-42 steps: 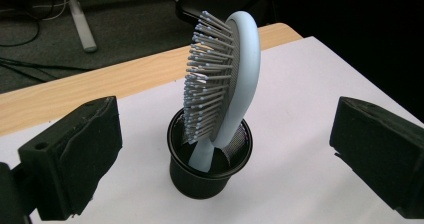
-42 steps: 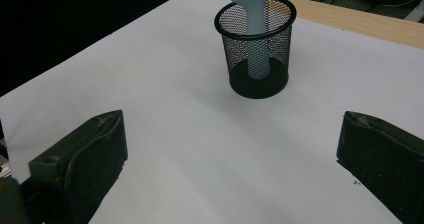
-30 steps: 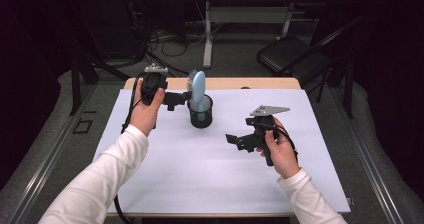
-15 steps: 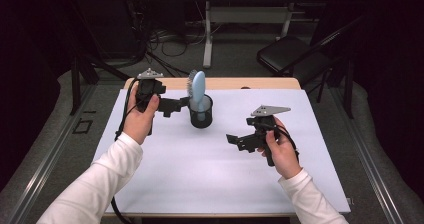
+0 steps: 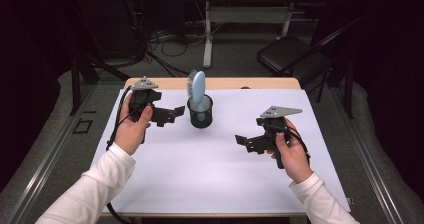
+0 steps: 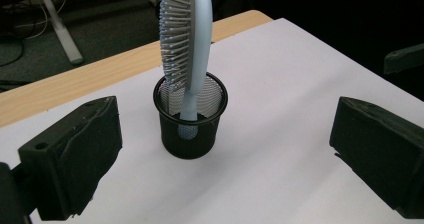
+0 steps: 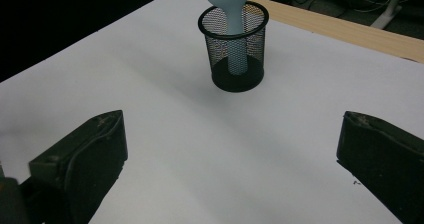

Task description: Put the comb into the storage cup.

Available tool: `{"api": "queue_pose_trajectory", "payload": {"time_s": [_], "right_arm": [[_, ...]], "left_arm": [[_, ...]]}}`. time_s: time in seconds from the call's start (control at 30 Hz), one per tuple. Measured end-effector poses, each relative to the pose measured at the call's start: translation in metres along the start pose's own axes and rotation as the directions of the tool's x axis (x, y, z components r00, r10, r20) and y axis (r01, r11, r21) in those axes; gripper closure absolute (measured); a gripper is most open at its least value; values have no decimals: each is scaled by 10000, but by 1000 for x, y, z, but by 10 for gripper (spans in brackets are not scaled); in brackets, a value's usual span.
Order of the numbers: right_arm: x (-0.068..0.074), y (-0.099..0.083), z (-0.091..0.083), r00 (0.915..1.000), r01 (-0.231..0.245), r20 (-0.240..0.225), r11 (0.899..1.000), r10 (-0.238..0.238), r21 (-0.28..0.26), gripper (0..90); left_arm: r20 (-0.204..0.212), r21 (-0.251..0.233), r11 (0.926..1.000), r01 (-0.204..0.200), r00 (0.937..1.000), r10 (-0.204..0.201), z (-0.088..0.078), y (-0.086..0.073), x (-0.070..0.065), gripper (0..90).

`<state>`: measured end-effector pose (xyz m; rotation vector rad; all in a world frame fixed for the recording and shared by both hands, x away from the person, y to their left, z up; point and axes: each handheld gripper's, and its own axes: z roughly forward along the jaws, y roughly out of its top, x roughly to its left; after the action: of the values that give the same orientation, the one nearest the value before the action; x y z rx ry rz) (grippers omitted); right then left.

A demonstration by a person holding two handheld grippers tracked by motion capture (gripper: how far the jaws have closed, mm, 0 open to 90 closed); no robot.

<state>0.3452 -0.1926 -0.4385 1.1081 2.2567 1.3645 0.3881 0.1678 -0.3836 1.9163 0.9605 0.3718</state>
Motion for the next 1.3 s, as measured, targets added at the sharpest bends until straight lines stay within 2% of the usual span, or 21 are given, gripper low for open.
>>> {"api": "queue_pose_trajectory", "payload": {"time_s": [0.23, 0.4, 0.73, 1.07, 1.3], "right_arm": [[0, -3, -11, 9990, 267, 351, 9996, -272, 136, 0], [0, -8, -17, 9985, 280, 477, 9995, -285, 110, 0], [-4, -16, -28, 9975, 149, 697, 9999, -147, -21, 0], [-10, -31, -38, 9955, -140, 936, 9998, 154, -155, 0], [-16, -42, -49, 9910, -358, 1282, 9989, 394, -302, 0]], "left_arm": [[2, 15, 10000, 44, 10000, -44, -6, -9, 5, 7], [9, 124, 9999, 25, 10000, -26, -9, -17, 6, 7], [93, -21, 10000, 84, 9999, -84, -14, -35, 8, 7], [-37, -359, 9993, 118, 9999, -119, -22, -54, 10, 7], [42, -412, 9989, 215, 9998, -213, -26, -65, 12, 7]]}}
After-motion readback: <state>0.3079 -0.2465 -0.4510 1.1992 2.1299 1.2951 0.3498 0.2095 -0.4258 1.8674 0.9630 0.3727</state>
